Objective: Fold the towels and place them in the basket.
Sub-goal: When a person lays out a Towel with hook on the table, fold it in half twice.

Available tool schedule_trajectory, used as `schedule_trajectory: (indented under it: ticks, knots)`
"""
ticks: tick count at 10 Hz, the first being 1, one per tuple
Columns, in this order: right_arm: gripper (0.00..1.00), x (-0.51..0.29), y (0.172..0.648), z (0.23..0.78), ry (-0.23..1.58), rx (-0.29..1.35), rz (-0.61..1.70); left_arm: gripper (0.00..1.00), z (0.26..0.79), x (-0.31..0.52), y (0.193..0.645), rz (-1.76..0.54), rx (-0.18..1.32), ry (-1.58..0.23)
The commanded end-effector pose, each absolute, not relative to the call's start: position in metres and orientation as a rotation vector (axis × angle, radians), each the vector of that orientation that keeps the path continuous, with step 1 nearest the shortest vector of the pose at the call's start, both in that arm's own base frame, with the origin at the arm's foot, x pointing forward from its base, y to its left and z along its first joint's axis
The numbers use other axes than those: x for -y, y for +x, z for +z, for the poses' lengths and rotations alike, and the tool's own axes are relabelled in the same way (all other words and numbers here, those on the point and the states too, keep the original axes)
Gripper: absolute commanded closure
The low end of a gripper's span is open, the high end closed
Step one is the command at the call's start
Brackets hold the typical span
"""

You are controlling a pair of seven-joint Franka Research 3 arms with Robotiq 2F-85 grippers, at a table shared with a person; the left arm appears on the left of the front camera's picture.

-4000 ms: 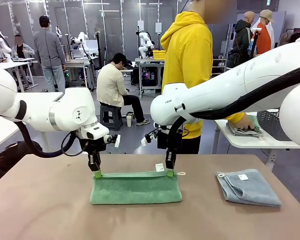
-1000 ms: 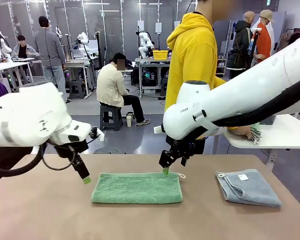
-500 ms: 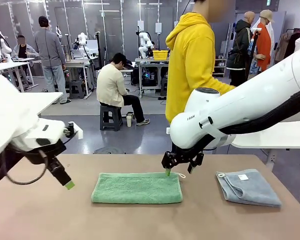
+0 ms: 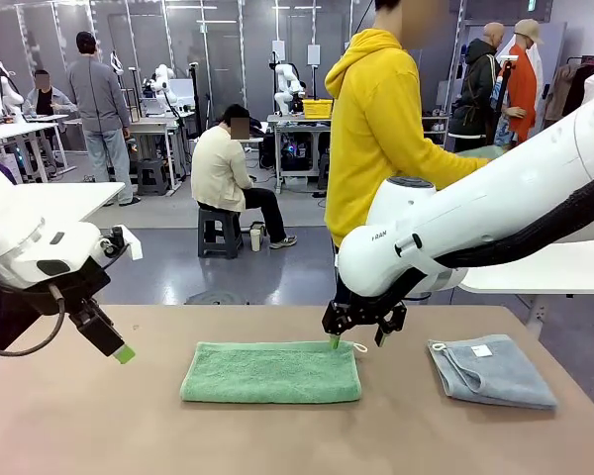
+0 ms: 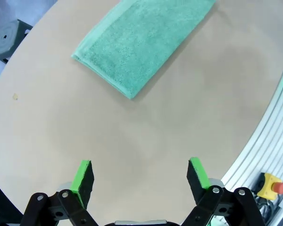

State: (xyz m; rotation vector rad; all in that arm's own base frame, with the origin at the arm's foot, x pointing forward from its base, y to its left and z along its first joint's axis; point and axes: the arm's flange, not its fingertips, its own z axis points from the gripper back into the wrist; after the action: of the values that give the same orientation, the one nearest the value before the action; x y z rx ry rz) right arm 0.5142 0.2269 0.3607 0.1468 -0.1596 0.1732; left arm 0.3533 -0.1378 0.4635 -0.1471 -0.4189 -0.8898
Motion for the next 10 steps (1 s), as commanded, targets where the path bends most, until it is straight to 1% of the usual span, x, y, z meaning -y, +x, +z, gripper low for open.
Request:
schedule_trajectory:
  ticks: [1,2,3,4,7,10]
  knots:
    - [0.0,-0.226,0.514,0.36,0.158,0.158,0.186,0.0,0.459,0.144,0.352,-0.882,0.407,-0.124]
    - [0.0,-0.227,0.514,0.361,0.147,0.16,0.173,0.0,0.459,0.144,0.352,-0.882,0.407,-0.124]
    - [0.0,-0.235,0.524,0.353,0.175,0.125,0.108,0.0,0.459,0.144,0.352,-0.882,0.407,-0.124]
    - [0.0,-0.235,0.531,0.35,0.199,0.132,0.042,0.0,0.459,0.144,0.352,-0.882,0.407,-0.124]
    - [0.0,-0.235,0.532,0.342,0.148,0.16,-0.087,0.0,0.459,0.144,0.352,-0.882,0.407,-0.124]
    - [0.0,-0.24,0.54,0.319,0.136,0.164,-0.135,0.0,0.459,0.144,0.352,-0.882,0.407,-0.124]
